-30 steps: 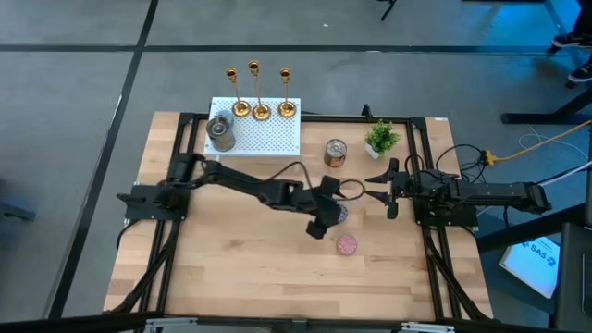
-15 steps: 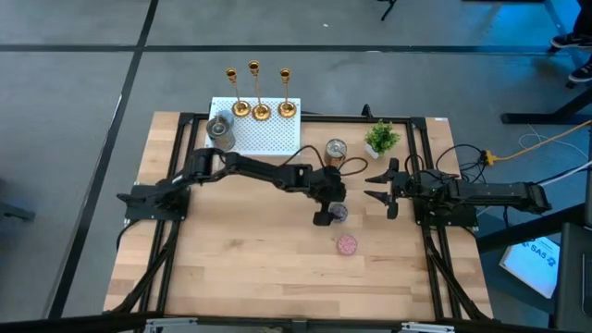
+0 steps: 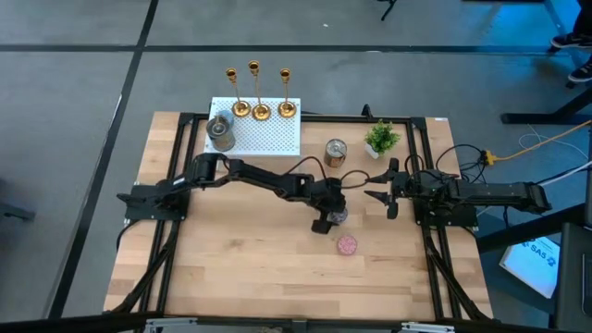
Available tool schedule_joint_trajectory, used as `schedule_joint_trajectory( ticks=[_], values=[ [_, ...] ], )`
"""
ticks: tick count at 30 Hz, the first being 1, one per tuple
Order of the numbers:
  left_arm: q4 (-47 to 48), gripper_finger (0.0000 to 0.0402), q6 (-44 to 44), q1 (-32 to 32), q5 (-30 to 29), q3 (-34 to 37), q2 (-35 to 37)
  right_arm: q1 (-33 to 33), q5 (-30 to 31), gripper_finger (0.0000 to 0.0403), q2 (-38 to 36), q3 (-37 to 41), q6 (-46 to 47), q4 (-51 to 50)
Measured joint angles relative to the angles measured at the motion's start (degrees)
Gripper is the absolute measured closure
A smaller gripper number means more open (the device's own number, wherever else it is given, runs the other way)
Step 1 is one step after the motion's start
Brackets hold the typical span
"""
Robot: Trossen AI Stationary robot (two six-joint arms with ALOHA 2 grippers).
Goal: Pick & Place candle stick holders
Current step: Put the red patterned candle on the shelf
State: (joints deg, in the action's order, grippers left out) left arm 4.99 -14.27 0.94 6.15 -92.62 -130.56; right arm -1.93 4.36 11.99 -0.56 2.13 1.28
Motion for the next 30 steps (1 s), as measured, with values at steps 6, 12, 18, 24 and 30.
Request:
schedule_joint_trajectory(
  ticks=[6, 12, 18, 24, 30],
  values=[
    [-0.3, 0.0063, 1.2, 0.9, 2.5, 0.0, -2.1, 0.0, 0.0, 0.0217, 0.0, 0.0, 0.0, 0.0],
    [-0.2, 0.0111, 1.2, 1.1, 2.0, 0.0, -1.9, 0.0, 0.0, 0.0217, 0.0, 0.0, 0.0, 0.0],
    [2.5, 0.0111, 0.2, 0.8, -2.2, 0.0, 0.2, 0.0, 0.0, 0.0217, 0.0, 0.0, 0.0, 0.0],
    [6.3, 0.0111, -1.0, 1.5, -2.8, 0.0, 5.8, 0.0, 0.0, 0.0217, 0.0, 0.0, 0.0, 0.0],
    [8.2, 0.0111, -1.5, 3.0, -4.2, 0.0, 11.0, 0.0, 0.0, 0.0217, 0.0, 0.0, 0.0, 0.0]
  ],
)
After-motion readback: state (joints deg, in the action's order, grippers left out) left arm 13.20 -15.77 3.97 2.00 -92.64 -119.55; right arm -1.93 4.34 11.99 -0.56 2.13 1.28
